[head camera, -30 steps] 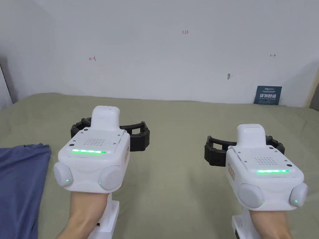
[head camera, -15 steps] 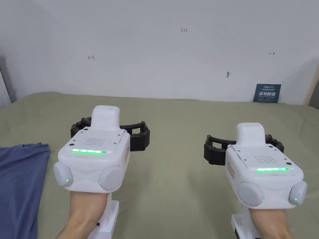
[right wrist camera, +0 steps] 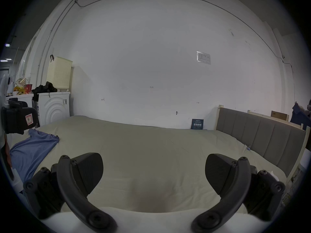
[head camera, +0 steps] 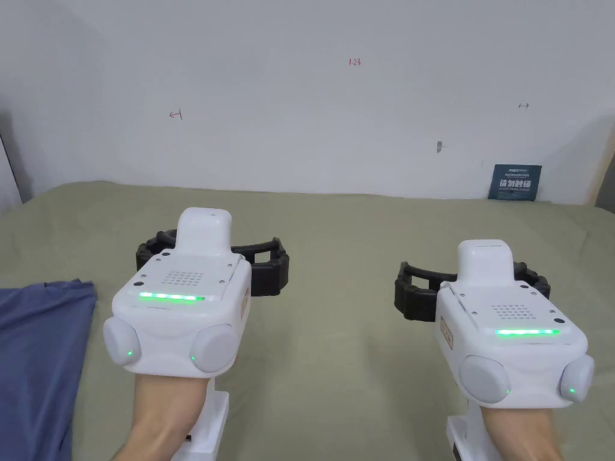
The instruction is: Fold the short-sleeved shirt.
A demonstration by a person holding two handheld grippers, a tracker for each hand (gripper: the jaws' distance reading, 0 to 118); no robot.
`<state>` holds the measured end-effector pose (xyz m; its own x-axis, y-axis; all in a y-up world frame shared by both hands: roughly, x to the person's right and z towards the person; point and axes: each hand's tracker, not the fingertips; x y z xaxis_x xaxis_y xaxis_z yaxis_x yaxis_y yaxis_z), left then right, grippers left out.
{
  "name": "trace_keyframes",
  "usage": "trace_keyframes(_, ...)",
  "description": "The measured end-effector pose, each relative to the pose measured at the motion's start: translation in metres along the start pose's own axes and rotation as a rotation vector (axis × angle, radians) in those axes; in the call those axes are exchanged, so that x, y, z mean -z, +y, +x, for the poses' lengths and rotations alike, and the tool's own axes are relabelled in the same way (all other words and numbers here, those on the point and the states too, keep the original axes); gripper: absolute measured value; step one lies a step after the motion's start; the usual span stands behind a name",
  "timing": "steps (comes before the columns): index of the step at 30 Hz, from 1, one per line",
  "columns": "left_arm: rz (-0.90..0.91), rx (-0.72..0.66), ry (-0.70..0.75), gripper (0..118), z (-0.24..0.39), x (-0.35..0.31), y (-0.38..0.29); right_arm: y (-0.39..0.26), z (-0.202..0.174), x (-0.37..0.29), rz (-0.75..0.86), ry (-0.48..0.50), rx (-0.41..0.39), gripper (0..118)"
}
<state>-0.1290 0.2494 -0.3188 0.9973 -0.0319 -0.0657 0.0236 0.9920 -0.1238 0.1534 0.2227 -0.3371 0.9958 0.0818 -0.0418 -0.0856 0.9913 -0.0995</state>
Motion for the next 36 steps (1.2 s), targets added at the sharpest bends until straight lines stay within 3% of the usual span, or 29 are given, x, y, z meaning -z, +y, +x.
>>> trace_keyframes(36, -0.002, -0.003, 0.0, 118, -0.0032, -0.0009, 0.0009, -0.0002, 0.0012, 0.001, -0.013, 0.013, 0.005, 118)
